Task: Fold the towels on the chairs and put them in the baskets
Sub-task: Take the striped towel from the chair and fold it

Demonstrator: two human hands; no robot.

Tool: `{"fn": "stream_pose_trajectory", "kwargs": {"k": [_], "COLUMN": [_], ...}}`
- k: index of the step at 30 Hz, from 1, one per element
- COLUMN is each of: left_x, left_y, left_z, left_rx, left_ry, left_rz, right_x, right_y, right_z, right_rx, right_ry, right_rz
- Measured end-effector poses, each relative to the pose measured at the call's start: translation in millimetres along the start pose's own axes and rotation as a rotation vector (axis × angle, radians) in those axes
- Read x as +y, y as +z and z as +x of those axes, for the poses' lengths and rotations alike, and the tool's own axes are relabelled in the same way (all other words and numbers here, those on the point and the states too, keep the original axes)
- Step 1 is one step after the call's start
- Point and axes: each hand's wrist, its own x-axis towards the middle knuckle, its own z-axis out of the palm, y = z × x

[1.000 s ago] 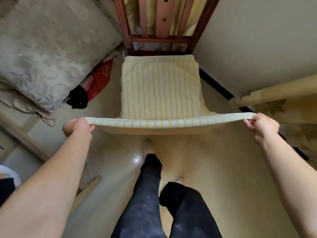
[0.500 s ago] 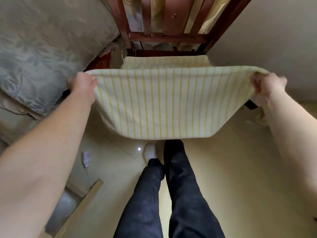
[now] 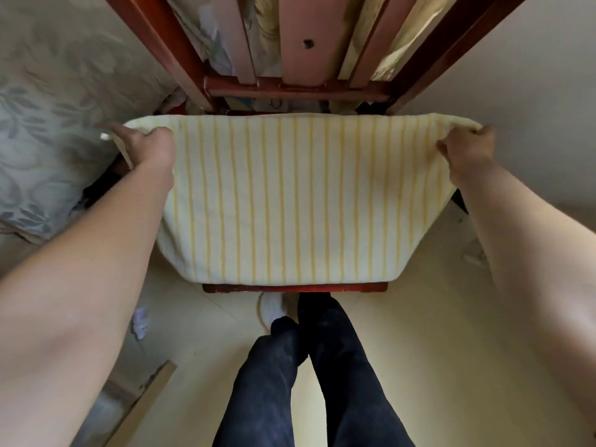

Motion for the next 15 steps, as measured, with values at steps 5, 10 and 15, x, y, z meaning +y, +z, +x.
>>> {"fn": "stream_pose_trajectory", "kwargs": {"k": [5,10,15], "left_x": [-14.9,-55.9,-65.2], "left_y": [8.5,28.1,47.9], "left_z": [-93.7,-118.4,-98.7], "left_rx": [-0.151,-0.354,-0.402], "left_ry": [0.472,0.84,0.794], "left_rz": [0.337,1.0,1.252], "right_x": [26.8,60.1,75.8], "right_y": [21.2,50.5,63.8], "right_z": [-18.1,-81.4,-70.8], "right_rx": [-0.165,-0.358,-0.343], "right_ry": [-0.101,-0.453,-0.513], "right_rz": [-0.173,-0.792,-1.111]}}
